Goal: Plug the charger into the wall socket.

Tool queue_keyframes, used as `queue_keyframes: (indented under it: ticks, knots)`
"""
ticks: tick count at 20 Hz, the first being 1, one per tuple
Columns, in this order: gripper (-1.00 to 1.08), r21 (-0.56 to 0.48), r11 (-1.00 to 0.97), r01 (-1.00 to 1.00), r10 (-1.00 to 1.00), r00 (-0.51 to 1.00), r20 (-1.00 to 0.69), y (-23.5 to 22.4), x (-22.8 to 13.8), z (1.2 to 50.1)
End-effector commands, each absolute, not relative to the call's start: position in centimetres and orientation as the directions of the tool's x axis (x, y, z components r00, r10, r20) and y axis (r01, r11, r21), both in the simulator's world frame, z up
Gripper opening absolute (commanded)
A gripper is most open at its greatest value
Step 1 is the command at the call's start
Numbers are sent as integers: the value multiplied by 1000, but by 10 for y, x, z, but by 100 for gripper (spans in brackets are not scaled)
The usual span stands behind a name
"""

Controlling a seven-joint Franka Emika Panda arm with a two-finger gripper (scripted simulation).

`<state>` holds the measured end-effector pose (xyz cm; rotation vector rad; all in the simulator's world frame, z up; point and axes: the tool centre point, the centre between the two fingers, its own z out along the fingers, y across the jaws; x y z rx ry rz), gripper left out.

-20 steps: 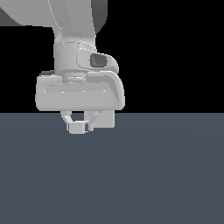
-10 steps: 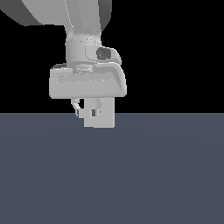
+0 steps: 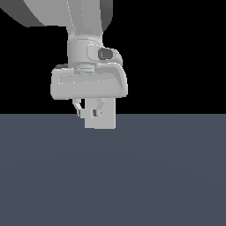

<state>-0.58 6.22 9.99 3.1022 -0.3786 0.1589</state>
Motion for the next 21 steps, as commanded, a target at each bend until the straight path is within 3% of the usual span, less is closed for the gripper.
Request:
queue_keyframes:
  ticks: [1, 21]
  knots:
    - [-100, 0, -971, -241, -239, 965, 102, 62, -4, 100]
    - [-100, 0, -971, -241, -239, 965, 102, 50, 42, 100]
